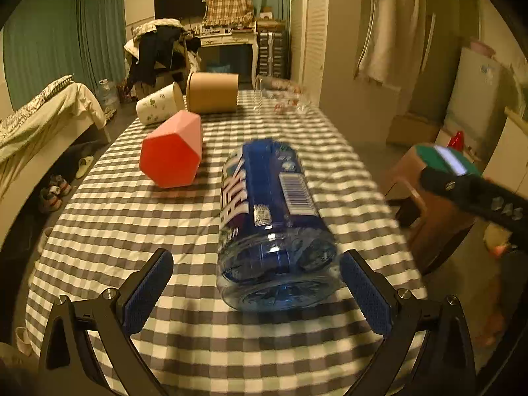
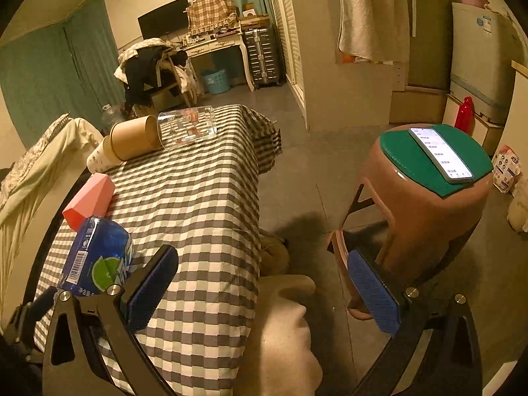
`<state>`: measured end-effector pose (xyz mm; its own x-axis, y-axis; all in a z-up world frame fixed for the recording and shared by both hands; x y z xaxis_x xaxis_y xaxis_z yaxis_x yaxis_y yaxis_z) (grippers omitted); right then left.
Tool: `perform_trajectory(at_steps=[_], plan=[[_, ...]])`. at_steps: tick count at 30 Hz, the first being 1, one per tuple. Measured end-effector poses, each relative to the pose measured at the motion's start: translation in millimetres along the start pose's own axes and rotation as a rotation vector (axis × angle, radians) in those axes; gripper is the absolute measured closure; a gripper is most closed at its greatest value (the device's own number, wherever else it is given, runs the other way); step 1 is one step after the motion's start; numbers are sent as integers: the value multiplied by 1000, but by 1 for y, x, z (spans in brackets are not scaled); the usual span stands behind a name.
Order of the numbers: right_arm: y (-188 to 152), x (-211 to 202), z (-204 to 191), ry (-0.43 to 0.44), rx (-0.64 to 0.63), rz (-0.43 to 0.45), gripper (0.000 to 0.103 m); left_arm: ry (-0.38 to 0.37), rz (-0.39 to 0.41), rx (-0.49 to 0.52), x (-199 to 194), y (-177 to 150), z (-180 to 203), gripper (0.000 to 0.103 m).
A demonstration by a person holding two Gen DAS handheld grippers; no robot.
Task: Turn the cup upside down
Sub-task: 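Close the left tool on the bottle while the right tool releases it, then rotate the held bottle with the left tool so its cap points down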
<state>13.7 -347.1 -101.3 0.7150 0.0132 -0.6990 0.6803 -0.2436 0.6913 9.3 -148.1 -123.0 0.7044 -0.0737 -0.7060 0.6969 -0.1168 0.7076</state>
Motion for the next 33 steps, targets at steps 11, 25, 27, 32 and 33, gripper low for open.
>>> perform_trajectory(at_steps=[11,25,27,32,33], plan=[[-6,10,6,-10,25,-40,0,-11,-1,16,4,-1,-9,29],[-10,5,-2,2,9,-42,0,-25,-73,158,-34,16,-39,29],[-11,5,-4,7,7,-42,0,-19,-122,221,-40,13,-46,29],[-14,9,-6,24,11,-53,0,-2,-274,375,-52,8,-57,29],[-15,11,-7,29,11,-57,0,-9,-308,390,-53,8,-58,29]])
Point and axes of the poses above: each gripper's, at about its wrist camera, not at the fingertips, and x roughly the way its jaws point, z to its right, y to its top, the point moved 3 cm from there along x, roughly the way its jaws point, and after that the axes turned 1 degree about y, right-handed, at the moved point
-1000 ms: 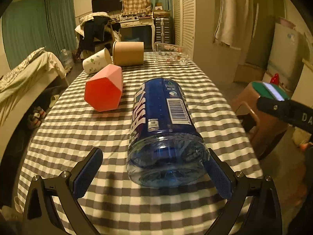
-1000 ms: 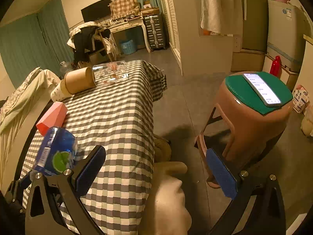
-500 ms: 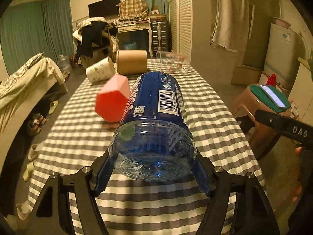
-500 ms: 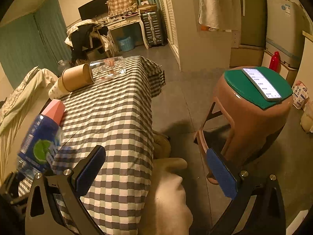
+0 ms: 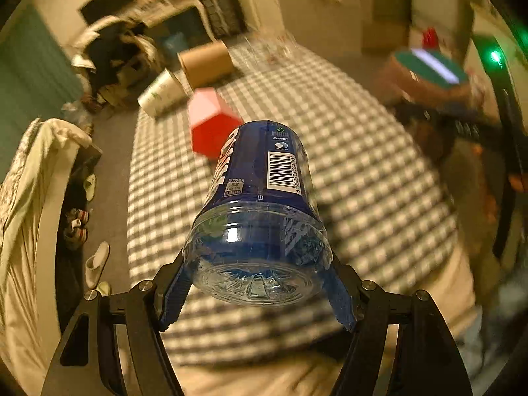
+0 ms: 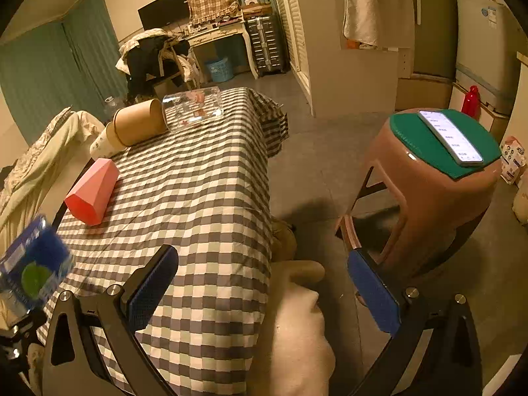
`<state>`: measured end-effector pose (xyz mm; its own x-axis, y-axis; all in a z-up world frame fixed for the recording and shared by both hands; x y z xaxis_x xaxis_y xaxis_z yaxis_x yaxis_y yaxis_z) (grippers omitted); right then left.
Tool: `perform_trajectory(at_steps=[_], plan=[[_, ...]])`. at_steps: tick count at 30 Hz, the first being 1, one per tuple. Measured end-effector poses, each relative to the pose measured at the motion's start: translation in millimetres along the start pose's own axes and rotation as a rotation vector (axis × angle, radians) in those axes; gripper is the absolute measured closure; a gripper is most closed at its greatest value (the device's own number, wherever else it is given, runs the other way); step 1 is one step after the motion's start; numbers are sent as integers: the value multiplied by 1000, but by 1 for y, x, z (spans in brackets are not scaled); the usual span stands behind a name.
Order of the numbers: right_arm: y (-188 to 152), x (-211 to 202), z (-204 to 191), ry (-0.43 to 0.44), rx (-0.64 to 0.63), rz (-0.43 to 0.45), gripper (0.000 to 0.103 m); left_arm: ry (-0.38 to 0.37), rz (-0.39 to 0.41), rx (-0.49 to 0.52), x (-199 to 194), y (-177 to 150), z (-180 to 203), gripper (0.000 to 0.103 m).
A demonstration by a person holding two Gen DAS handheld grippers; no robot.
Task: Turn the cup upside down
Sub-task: 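Rotate the held bottle with the left tool so its cap points down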
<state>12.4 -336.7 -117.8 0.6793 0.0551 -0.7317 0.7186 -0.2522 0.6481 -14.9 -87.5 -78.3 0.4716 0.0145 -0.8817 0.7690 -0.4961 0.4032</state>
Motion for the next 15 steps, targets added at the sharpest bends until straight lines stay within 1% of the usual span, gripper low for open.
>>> perform_trajectory(at_steps=[4,7,9,11,15], plan=[[-1,7,-4,19,1,-17,0,-37,-122,61,-5,6,0,29],[0,13,-7,31,6,-31,0,-51,-193,100,-3,15,3,29],[0,18,-8,35,8,-39,0,-55,-235,112,5,21,3,29],[2,21,-8,39,9,-46,0,-74,-280,113,14,26,4,29],[5,27,-3,33,19,-56,0,-72,-321,136,26,40,6,29]])
Point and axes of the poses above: each gripper's, at about its wrist camera, not at the fingertips, and x roughly the way its jaws point, z to its right, y to its top, the point moved 3 cm from there along x, roughly the way its jaws point, and after that the axes turned 1 degree about y, right-handed, at the moved point
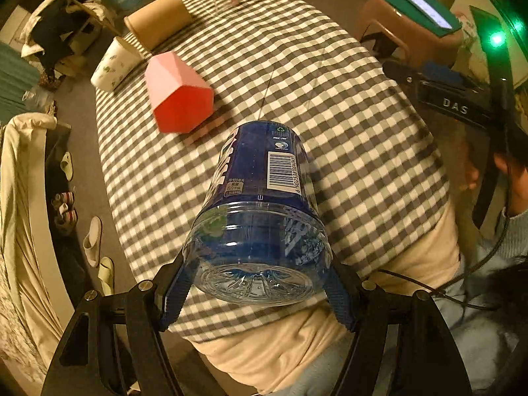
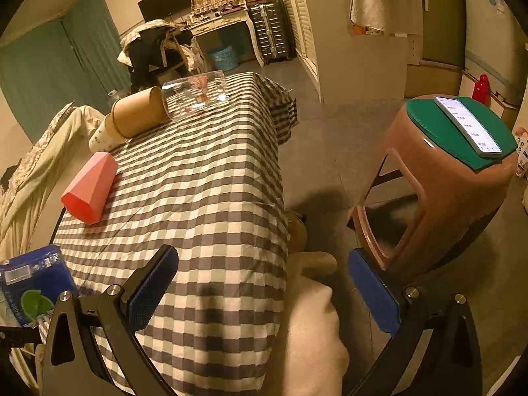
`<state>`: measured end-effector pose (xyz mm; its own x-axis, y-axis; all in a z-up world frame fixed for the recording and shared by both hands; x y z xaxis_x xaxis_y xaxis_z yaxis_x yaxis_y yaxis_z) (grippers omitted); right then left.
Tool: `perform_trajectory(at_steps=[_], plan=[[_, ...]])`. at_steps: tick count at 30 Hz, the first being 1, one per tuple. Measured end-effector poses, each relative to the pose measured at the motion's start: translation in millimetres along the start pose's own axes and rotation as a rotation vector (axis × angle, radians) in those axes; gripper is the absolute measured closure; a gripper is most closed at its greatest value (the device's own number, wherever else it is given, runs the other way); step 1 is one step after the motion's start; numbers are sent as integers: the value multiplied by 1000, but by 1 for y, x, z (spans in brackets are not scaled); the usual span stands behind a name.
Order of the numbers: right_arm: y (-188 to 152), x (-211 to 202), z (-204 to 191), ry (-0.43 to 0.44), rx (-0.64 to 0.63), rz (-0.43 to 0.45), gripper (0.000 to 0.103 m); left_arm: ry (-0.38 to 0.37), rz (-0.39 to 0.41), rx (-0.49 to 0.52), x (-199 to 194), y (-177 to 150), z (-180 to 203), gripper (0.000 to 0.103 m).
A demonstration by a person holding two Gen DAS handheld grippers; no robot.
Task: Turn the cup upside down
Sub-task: 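Rotate the held bottle with the left tool so its cap points down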
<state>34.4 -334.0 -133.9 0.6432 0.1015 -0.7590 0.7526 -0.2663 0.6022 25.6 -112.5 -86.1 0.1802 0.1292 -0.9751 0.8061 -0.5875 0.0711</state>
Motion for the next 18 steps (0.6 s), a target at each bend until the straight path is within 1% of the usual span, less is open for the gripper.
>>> perform_trajectory(at_steps=[5,10,13,16,18], plan=[[7,4,16,-14,41,-1,0,5,-40,39,6,24,0,29],[13,7,33,-33,80,0,0,13,-44,73,1,47,1,29],[15,9,42,-40,99,-2,0,24,-24,87,2,55,1,29],[16,11,49,-49,106,-9,0,21,7,75,3,59,-3,29],[16,11,51,-56,107,-8,0,9,45,54,3,59,-8,28]])
Point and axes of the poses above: each gripper's, at about its wrist camera, not at the fingertips, and x roughly the way its jaws point, z to its right, y to its top, the point moved 3 cm from there along x, roughly the way its jaws point, and after that the axes turned 1 degree about y, right-handed, at the moved point
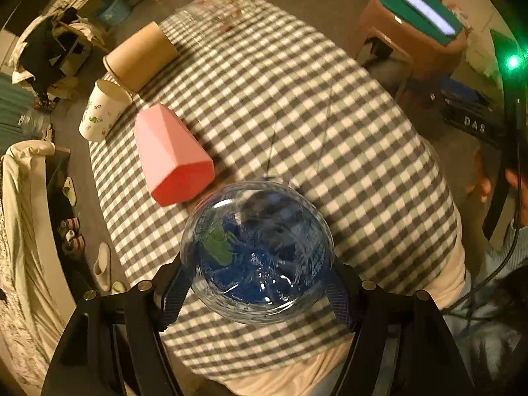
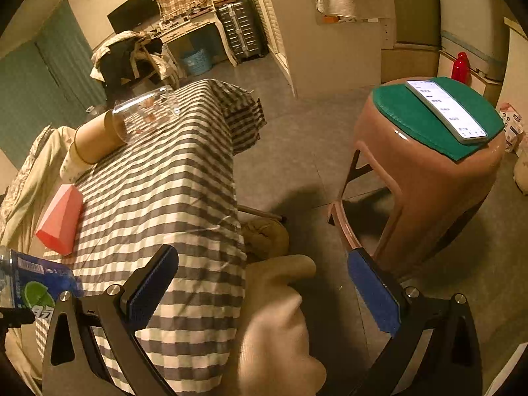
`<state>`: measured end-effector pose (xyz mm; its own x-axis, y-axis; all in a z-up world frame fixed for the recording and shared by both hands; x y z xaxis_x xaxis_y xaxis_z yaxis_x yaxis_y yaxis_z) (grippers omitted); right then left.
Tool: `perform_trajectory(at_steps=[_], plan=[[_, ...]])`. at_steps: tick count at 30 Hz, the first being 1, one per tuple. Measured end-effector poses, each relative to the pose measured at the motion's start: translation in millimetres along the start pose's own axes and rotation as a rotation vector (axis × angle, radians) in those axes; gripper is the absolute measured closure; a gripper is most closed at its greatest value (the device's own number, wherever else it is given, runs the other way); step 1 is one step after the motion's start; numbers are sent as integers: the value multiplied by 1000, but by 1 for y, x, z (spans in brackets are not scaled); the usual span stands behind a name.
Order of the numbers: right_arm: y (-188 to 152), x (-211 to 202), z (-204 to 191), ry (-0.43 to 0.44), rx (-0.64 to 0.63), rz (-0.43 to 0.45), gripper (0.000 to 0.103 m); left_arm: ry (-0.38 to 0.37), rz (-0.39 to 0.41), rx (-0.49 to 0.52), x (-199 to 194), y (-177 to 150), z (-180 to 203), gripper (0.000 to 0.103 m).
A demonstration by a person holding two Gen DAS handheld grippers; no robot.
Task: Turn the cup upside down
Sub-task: 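Rotate the held bottle with the left tool so its cap points down, then lower the bottle cap-down onto the tablecloth and open the left tool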
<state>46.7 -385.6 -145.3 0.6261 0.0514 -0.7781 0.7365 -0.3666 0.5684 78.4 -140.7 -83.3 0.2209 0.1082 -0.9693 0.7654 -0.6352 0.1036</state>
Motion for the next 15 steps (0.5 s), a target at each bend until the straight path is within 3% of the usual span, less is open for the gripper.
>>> perform_trajectory(at_steps=[7,15], plan=[[1,-8,-10,-2,-24,16,0,-57,118,-66,3,-5,-12,28],[1,-38,-34,-9,-79,69,0,-55,247,-96,-13,-15,-17,24]])
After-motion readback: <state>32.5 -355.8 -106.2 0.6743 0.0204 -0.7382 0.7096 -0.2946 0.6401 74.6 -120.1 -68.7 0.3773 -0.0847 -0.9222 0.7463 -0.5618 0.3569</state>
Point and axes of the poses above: each gripper's, at about its wrist camera, not at the fingertips, and x roughly the way its jaws point, z to its right, y to its top, the point moved 3 cm from there along x, roughly the way its jaws point, and after that the axes turned 1 degree about y, right-handed, at the moved point
